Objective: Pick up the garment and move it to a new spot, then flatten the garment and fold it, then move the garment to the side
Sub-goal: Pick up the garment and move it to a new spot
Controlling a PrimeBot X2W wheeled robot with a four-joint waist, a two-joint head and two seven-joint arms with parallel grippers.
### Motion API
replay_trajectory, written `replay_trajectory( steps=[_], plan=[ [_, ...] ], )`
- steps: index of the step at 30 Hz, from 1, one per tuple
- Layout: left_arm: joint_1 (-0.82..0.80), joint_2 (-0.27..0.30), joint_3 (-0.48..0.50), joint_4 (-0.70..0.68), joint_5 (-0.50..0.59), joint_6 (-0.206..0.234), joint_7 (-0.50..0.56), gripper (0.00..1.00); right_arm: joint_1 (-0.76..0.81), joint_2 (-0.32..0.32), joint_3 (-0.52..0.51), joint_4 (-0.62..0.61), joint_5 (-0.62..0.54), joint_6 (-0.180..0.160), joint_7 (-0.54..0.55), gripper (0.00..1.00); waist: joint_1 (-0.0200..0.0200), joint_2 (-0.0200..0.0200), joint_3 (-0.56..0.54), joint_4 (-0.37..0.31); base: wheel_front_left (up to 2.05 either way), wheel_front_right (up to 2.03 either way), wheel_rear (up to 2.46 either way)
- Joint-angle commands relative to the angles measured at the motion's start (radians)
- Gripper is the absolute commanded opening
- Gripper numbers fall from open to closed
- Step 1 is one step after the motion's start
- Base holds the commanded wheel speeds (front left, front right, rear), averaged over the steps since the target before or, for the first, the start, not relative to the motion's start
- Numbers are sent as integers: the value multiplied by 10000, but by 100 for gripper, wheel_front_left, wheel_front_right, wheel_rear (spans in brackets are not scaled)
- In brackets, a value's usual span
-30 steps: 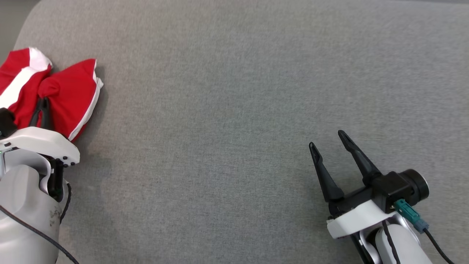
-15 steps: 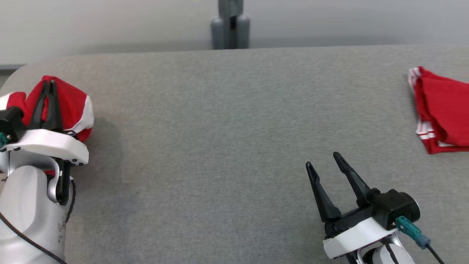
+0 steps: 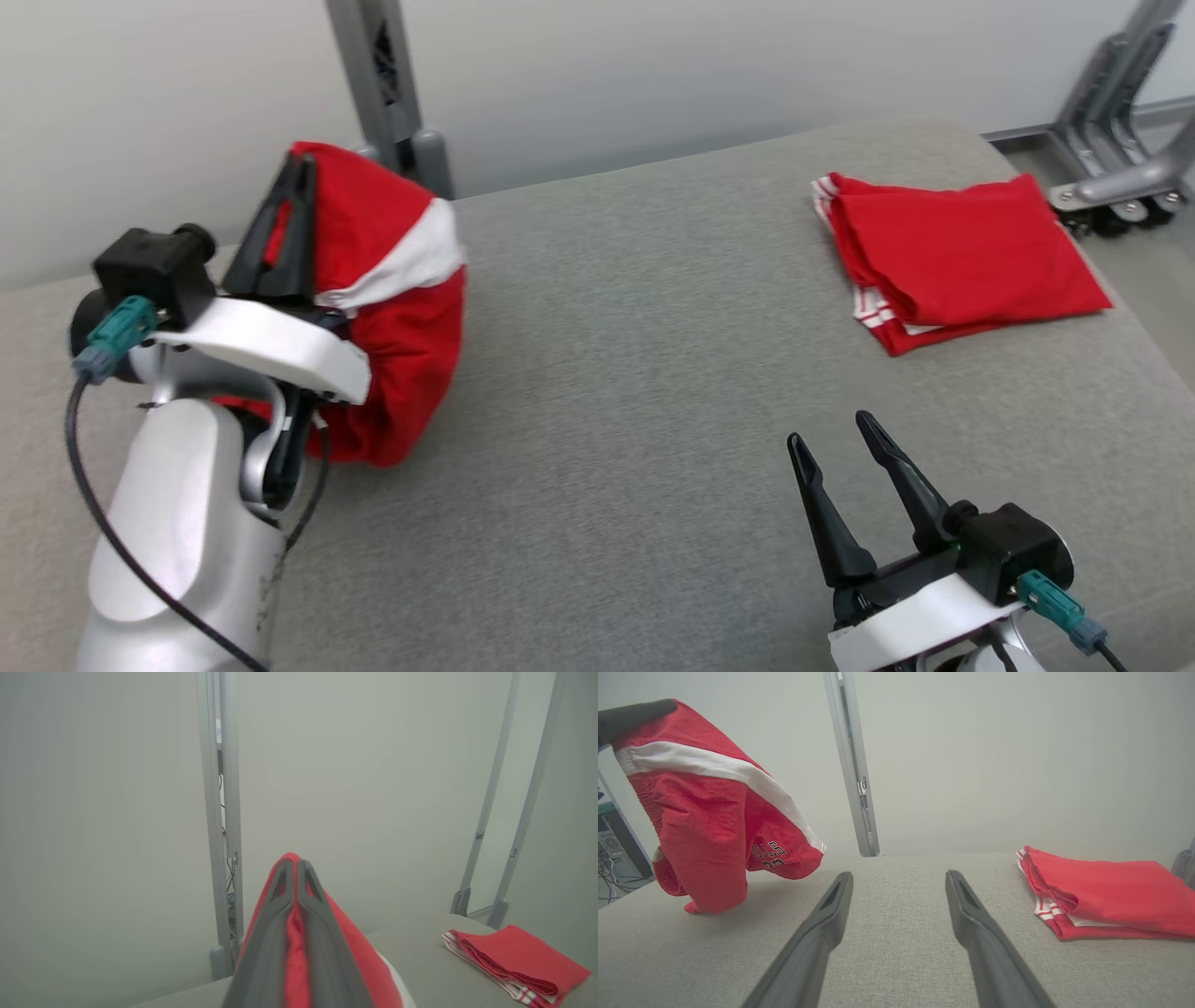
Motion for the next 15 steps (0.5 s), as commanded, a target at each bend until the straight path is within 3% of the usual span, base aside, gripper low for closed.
replay_trajectory(
  steps=[1,9,15],
  plan=[
    [-138,-11,-79,-136,-58,-64,103,0,100,-47,-9,-34,42,-3,2,100,0,0,-161,-494,0,0,0],
    [-744,-357,-936,-667,-341,-271,617,0,157,-43,-23,-143,224,-3,3,100,0,0,-97,-1506,0,0,0],
    [-632,-335,-1439,-465,-242,-339,887,0,233,-43,-80,-259,292,-3,3,100,0,0,120,-1853,0,0,0]
  ],
)
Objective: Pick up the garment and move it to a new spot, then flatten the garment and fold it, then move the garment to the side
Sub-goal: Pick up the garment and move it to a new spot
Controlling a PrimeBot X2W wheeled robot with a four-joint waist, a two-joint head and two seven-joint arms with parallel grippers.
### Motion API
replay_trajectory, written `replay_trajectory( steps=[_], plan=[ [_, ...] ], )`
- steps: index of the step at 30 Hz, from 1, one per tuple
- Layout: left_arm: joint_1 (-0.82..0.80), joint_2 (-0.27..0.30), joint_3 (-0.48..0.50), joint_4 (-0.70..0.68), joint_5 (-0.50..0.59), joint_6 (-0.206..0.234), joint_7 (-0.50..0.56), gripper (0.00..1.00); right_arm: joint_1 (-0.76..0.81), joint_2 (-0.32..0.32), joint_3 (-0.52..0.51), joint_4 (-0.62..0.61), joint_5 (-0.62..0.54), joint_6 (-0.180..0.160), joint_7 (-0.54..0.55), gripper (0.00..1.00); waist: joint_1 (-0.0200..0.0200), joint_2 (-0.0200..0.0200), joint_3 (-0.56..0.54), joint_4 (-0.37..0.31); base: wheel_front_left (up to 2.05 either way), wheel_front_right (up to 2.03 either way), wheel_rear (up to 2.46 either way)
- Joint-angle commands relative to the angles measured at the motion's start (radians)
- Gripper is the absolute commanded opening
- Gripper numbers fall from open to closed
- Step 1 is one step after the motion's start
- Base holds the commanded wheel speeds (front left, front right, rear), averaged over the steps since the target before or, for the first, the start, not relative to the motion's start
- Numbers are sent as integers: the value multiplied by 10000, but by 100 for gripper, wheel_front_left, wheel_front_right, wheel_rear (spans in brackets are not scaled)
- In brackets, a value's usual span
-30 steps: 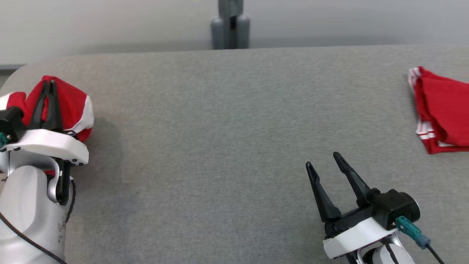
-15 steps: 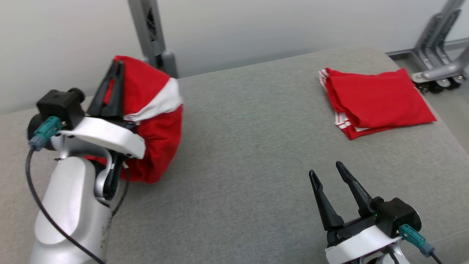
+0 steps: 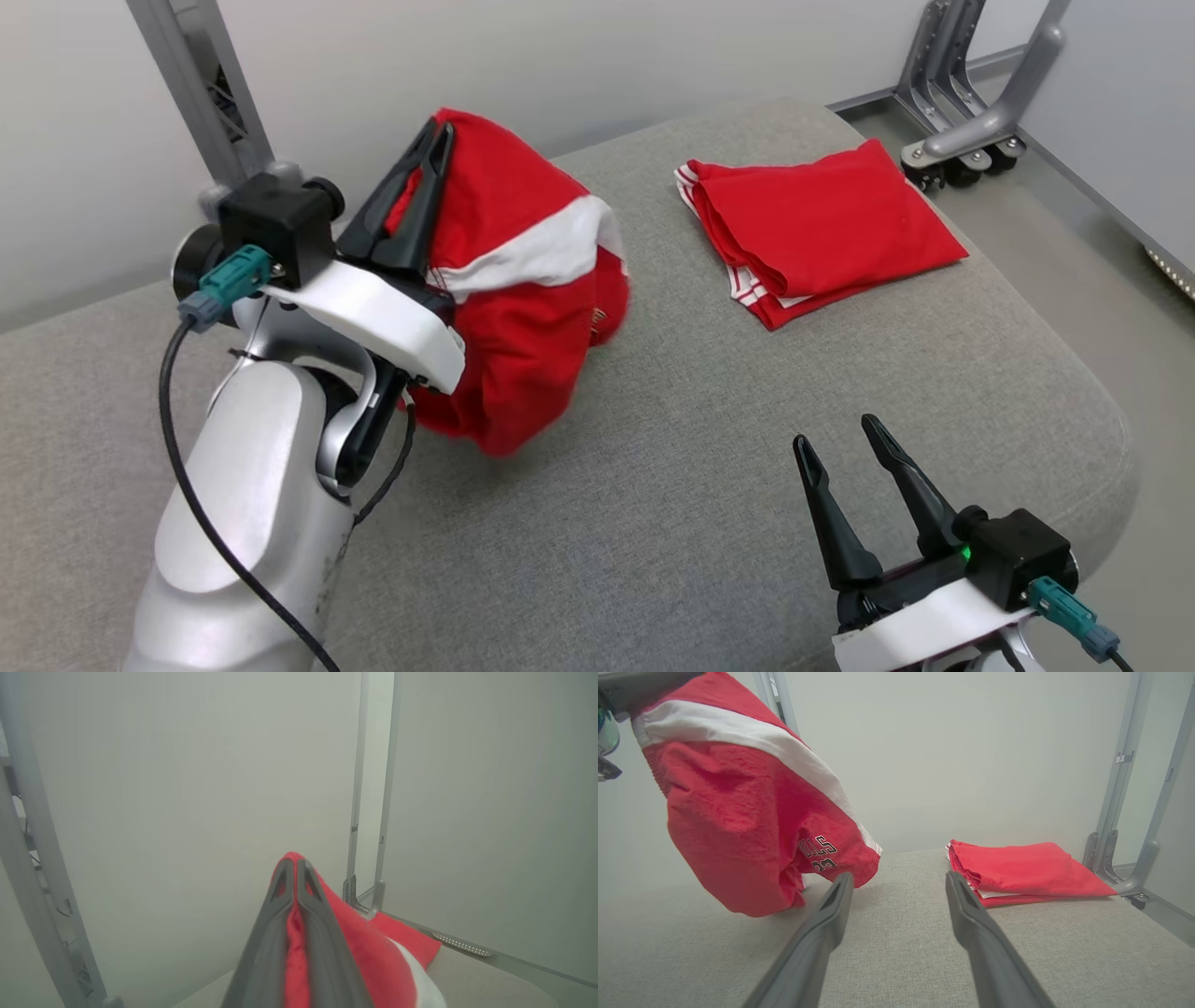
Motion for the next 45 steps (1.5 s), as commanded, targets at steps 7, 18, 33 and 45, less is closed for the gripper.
replay_trajectory(
  steps=[7,18,33,45],
  plan=[
    [842,343,-123,1258,141,186,312,0,26,-43,-32,-176,131,-3,3,100,0,0,691,58,0,0,0],
    [1366,559,-276,2873,178,193,-175,0,-124,-44,-83,-289,30,-3,3,100,0,0,1437,571,0,0,0],
    [1593,270,-341,3169,23,413,-1534,100,-95,-44,-24,69,-107,-3,3,100,0,0,681,1423,0,0,0],
    [4102,-4,342,713,-531,1228,-2573,100,274,-45,-69,486,-10,-3,1,100,0,0,-461,2482,0,0,0]
  ],
)
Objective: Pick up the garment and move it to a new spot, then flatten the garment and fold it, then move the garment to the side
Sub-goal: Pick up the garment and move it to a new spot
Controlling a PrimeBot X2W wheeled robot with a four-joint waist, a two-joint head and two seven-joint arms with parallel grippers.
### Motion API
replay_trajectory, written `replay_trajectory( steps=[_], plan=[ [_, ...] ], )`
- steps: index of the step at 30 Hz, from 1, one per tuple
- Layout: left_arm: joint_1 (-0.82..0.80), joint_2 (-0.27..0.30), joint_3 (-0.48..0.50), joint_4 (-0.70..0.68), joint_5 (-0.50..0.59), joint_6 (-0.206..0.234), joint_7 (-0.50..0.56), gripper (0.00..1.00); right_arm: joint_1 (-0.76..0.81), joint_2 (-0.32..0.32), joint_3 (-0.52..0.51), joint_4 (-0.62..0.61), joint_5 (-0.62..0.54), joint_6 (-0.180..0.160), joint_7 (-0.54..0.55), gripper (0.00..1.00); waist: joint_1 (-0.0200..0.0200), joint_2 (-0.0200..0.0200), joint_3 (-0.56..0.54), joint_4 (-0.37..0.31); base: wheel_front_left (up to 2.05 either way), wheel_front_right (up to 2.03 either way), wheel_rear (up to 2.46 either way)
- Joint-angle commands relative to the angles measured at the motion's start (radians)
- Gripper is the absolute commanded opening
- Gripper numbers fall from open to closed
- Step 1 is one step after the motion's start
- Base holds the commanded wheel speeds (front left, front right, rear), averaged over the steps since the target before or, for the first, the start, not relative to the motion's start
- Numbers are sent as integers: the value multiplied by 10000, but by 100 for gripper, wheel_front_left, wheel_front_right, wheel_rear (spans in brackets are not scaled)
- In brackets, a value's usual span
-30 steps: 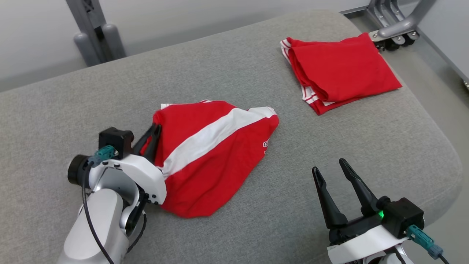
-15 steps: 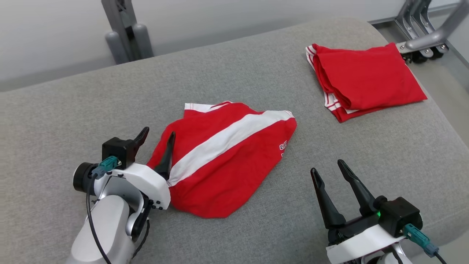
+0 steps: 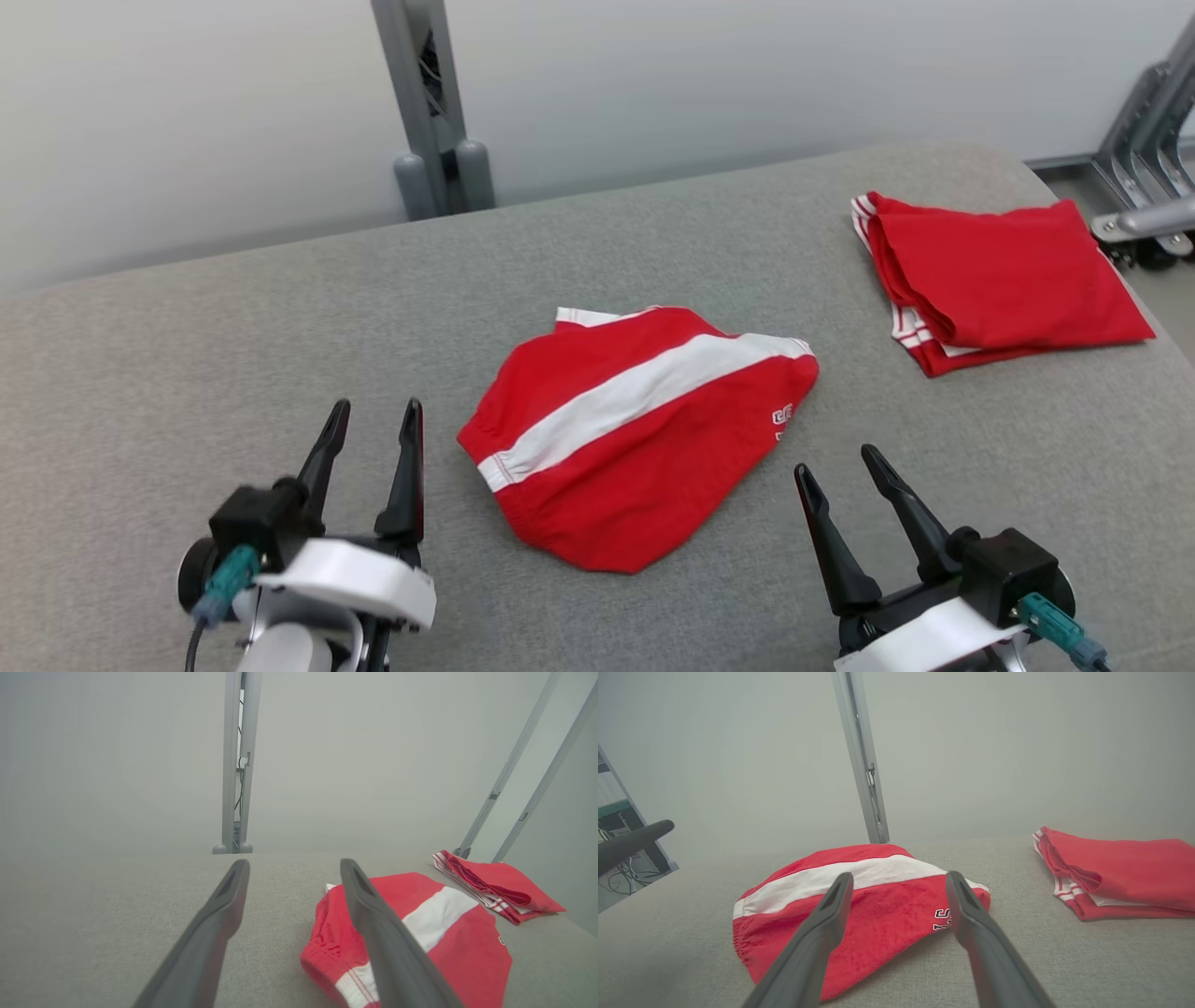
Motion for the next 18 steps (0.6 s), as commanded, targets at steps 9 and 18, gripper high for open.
replay_trajectory(
  steps=[9,18],
  plan=[
    [2339,-28,483,-1714,241,545,-155,100,160,-49,-81,375,62,-3,3,100,0,-1,-869,798,0,0,0],
    [3131,-228,270,-1859,346,607,-159,100,589,-52,-362,620,-232,-3,3,100,0,-1,-1119,1061,0,0,0]
  ],
)
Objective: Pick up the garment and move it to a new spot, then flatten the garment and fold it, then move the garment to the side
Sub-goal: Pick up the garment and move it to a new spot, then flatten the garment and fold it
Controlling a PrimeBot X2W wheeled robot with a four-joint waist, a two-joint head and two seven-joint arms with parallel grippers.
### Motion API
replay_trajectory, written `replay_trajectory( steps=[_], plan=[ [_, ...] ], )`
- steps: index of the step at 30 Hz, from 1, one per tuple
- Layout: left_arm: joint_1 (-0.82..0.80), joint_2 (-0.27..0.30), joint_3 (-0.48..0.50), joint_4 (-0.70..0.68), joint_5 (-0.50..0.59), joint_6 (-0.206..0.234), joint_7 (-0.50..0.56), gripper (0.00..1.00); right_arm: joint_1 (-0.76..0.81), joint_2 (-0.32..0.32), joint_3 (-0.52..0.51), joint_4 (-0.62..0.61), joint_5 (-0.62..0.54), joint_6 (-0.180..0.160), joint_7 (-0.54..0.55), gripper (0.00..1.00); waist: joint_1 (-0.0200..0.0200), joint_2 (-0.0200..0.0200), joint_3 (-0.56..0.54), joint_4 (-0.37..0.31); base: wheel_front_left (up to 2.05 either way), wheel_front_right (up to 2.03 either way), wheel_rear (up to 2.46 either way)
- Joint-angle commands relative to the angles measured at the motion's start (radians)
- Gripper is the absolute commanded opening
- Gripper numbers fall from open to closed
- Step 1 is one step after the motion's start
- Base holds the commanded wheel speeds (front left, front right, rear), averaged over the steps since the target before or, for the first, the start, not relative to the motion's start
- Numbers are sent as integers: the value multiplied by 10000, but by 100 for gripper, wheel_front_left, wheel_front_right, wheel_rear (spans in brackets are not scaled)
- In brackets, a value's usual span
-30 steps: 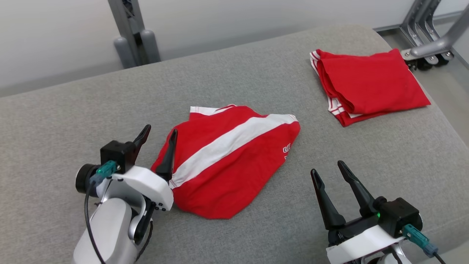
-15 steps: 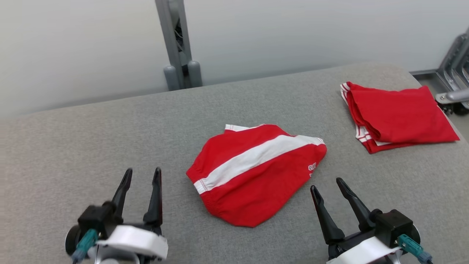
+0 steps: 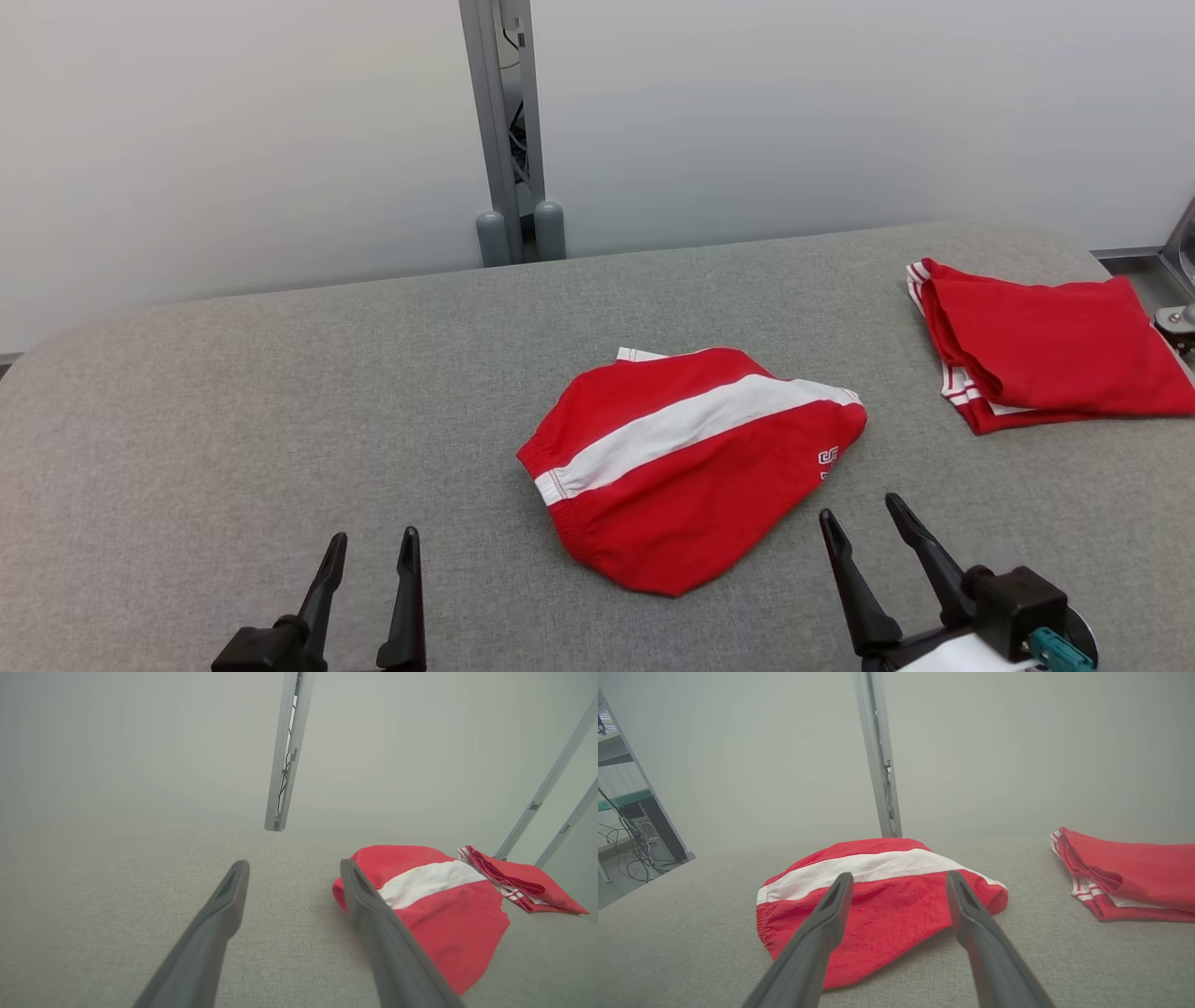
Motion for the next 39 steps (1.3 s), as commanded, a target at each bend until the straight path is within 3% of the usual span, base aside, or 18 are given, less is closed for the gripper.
replay_trajectory(
  steps=[1,14,29,39],
  plan=[
    [129,43,37,-4,37,88,-39,100,146,-60,-102,8,-63,-3,3,100,0,0,-44,29,0,0,0],
    [802,-49,636,-813,756,107,-40,100,470,-55,-351,-201,-88,-3,3,100,0,0,-229,-26,0,0,0],
    [1078,-55,573,-971,988,125,-39,100,616,-55,-389,-297,-123,-3,3,100,0,0,-295,79,0,0,0],
    [-235,-53,-703,1021,65,-890,-29,100,332,-57,-133,-201,-173,-3,3,100,0,0,40,-226,0,0,0]
  ],
)
